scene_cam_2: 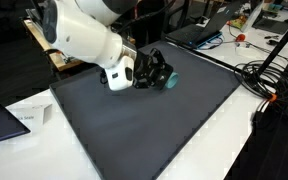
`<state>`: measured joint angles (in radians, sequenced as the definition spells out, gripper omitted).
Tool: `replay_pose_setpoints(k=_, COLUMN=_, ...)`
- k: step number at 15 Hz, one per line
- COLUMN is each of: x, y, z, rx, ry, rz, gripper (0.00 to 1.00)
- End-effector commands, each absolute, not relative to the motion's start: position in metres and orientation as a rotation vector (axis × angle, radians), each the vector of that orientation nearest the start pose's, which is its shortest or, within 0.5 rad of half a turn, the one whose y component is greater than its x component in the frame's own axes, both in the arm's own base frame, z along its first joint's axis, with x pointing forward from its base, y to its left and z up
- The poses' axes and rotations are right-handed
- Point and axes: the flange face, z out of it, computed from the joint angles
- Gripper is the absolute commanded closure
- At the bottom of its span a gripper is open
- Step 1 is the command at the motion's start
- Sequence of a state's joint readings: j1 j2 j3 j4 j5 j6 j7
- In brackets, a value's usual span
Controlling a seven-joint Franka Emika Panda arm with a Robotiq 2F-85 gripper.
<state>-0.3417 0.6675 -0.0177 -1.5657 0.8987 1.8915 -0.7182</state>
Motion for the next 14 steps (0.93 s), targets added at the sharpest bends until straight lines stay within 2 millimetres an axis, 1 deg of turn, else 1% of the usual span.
replay_pose_setpoints(k=1, x=0.631, y=-0.154, z=0.275, rx=-2.426, ry=0.079, rz=-0.171, gripper=0.78)
replay_pose_setpoints(k=5, x=0.621, y=-0.122, z=0.292, rx=-2.526, ry=0.048, rz=-0.186, gripper=0.78)
replay_pose_setpoints(k=10, x=0.612, y=-0.09, z=0.312, rx=-2.634, ry=0.039, rz=-0.22, gripper=0.78)
replay_pose_setpoints(k=14, x=0.608, y=-0.061, z=0.321, rx=-2.738, ry=0.04, rz=-0.244, gripper=0.78)
